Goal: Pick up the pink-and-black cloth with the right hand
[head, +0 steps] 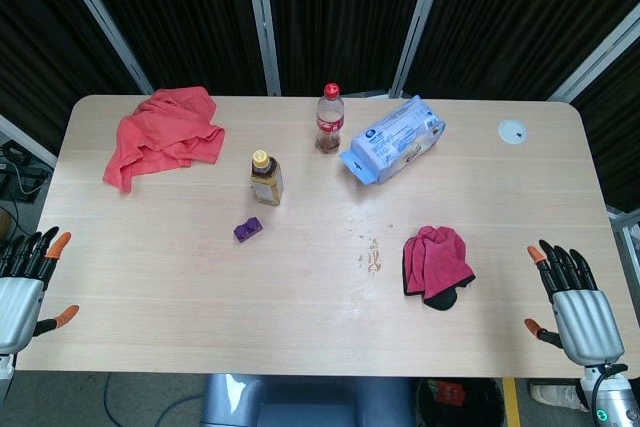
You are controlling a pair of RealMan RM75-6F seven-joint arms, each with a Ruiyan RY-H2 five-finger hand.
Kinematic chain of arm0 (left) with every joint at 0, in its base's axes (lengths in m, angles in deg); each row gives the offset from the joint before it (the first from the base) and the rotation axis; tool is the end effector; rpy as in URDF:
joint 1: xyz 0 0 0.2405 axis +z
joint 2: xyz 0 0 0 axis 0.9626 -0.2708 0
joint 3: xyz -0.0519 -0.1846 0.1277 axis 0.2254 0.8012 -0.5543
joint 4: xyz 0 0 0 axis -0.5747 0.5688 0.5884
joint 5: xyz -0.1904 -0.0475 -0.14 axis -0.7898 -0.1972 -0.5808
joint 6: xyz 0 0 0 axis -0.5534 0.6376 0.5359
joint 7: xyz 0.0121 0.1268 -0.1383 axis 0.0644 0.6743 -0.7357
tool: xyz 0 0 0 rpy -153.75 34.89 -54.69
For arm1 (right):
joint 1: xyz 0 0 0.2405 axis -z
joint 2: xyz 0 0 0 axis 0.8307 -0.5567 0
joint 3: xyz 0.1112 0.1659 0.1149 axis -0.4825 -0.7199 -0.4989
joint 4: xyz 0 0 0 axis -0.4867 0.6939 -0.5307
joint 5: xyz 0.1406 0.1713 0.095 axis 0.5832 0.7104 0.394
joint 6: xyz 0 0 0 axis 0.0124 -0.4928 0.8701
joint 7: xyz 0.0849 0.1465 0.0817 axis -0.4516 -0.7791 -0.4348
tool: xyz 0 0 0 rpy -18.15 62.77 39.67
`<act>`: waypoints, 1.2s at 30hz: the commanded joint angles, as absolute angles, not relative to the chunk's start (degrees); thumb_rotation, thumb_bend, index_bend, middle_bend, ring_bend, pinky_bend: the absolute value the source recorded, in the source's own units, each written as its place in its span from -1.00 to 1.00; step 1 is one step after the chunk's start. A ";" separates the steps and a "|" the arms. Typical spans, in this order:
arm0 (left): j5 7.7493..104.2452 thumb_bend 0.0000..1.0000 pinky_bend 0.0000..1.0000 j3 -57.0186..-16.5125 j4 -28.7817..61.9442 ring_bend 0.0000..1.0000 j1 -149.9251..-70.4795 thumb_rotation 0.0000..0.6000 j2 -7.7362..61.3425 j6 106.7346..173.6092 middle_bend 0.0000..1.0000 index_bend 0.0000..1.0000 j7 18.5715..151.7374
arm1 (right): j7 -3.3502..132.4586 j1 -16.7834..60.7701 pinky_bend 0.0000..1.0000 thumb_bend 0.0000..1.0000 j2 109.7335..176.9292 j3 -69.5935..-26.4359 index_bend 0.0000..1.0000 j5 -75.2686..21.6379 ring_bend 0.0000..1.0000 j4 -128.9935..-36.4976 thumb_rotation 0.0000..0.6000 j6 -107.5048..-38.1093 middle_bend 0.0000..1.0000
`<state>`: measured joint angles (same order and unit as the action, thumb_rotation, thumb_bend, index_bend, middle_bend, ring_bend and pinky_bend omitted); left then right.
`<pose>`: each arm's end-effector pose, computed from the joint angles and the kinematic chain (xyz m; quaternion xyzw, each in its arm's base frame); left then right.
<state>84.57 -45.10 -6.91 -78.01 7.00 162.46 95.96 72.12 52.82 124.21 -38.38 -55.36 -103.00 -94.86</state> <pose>-0.2828 0.2060 0.1076 -0.6417 -0.3410 -0.3450 0.5941 -0.2829 -0.2071 0.1045 0.6339 -0.3600 0.3725 0.5743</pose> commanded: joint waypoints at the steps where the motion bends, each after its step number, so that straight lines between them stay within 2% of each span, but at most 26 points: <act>1: 84.67 -1.00 -1.00 -45.15 -6.98 -1.00 -78.00 1.00 7.02 162.47 -1.00 -1.00 96.16 | 71.99 52.85 -0.94 -1.00 124.13 -38.34 -1.00 -55.30 -1.00 -103.05 1.00 -94.78 -1.00; 11: 84.32 -1.00 -1.00 -45.28 -7.28 -1.00 -77.93 1.00 6.94 162.09 -1.00 -1.00 96.31 | 72.44 52.62 -0.91 -1.00 124.01 -38.05 -1.00 -55.20 -1.00 -103.70 1.00 -93.83 -1.00; 20: 83.43 -1.00 -1.00 -45.11 -7.69 -1.00 -78.17 1.00 6.86 161.25 -1.00 -1.00 96.10 | 75.75 50.03 -0.90 -1.00 125.59 -38.87 -1.00 -50.04 -1.00 -107.82 1.00 -87.04 -1.00; 36: 82.89 -1.00 -1.00 -45.08 -8.07 -1.00 -78.34 1.00 6.68 160.64 -1.00 -1.00 95.34 | 93.08 42.84 -0.90 -1.00 141.42 -43.12 -1.00 -35.10 -1.00 -106.35 1.00 -77.62 -1.00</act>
<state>82.94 -45.10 -8.06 -78.34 6.68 160.67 95.38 91.15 44.07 139.40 -42.37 -37.27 -107.26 -79.02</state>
